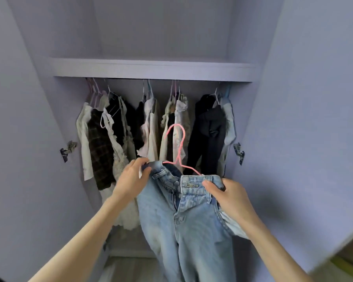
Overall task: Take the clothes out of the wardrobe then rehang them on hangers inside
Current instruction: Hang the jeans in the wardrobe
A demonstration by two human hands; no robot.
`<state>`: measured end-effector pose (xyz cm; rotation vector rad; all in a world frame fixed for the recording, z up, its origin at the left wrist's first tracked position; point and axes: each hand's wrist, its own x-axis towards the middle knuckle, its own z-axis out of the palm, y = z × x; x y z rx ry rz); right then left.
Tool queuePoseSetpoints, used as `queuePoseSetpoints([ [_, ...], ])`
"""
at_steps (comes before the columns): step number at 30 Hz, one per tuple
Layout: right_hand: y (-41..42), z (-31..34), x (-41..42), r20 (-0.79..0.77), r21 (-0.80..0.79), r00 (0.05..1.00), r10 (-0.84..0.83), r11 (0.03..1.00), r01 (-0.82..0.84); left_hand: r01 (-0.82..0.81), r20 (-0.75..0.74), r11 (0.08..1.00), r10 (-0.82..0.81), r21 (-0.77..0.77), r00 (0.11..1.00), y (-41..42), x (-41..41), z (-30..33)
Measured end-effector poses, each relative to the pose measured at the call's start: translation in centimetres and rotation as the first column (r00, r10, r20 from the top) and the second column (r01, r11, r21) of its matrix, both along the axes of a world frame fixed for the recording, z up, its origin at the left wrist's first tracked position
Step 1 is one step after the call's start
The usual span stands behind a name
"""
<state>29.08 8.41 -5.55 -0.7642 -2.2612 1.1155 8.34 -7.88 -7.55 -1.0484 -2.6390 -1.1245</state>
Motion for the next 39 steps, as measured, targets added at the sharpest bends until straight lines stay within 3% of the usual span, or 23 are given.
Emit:
queuePoseSetpoints([
  [5, 3.1, -1.2, 1.6, 0.002, -0.161, 0.984, -0.175, 0.972, 0.173, 0.117, -0.039, 0.99, -0.12, -0.079, 0.992, 4.0, 1.5, -0.7],
  [11, 5.6, -3.1, -1.8, -0.107, -0.386, 0.977, -0.183, 0.914, 0.129, 0.12, -0.232, 0.988, -0.141, -0.099, 0.962, 6.5, 0.8, -0.9],
  [16, 7.2, -2.2, -5.6, -0.136, -0.371, 0.98, -0.145, 0.925, 0.086, 0.069, -0.396, 0.993, -0.103, -0.099, 0.912, 8.4, -0.9, 1.3],
  [25, 13.3, 1.4, -16.2, -0.223, -0.405, 0.954, -0.203, 0.909, 0.099, 0.048, -0.647, 0.995, -0.094, -0.089, 0.757, 12.4, -8.7, 10.7],
  [31, 17.9, 4.2, -23.9, -0.261, -0.385, 0.924, -0.279, 0.908, 0.165, 0.024, -0.742, 0.999, -0.043, -0.036, 0.669, 15.5, -14.6, 14.8],
  [39, 23.1, 6.3, -30.8, -0.297, -0.351, 0.894, -0.335, 0.909, 0.224, -0.001, -0.768, 0.999, -0.028, -0.038, 0.64, 18.5, -19.6, 15.7],
])
